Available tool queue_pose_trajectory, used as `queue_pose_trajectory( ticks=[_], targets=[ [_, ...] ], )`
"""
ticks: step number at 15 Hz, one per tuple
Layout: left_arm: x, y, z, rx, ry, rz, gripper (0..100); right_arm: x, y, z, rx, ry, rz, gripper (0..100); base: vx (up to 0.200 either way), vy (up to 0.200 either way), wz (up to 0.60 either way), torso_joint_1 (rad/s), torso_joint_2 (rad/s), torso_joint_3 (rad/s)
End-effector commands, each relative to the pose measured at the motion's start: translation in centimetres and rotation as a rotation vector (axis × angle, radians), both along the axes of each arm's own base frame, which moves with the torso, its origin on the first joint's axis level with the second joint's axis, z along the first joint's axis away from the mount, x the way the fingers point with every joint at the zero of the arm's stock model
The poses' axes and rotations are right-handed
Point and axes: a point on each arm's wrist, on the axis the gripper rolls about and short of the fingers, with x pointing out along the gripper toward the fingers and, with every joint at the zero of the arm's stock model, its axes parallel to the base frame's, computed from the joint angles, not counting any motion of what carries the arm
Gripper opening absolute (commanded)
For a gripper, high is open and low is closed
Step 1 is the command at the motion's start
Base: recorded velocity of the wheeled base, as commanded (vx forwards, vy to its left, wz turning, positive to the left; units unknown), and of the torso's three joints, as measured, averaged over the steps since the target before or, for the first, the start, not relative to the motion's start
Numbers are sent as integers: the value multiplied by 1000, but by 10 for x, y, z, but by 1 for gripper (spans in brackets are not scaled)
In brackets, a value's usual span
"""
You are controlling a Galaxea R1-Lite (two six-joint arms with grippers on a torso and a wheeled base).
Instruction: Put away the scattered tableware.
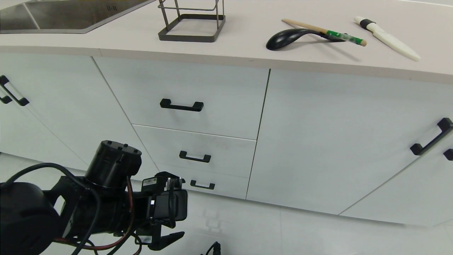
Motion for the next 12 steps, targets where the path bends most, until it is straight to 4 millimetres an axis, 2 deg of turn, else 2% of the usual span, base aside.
queue_pose_trajectory(
  ticks=[1, 8, 12],
  targets=[
    [0, 2, -2, 5, 7, 7, 100, 0, 0, 0, 0, 2, 0, 0, 0, 0, 0, 0, 0, 0],
    [9, -2, -9, 27, -2, 30, 100, 0, 0, 0, 0, 1, 0, 0, 0, 0, 0, 0, 0, 0],
    [27, -11, -22, 79, -34, 89, 100, 0, 0, 0, 0, 1, 0, 0, 0, 0, 0, 0, 0, 0]
  ],
)
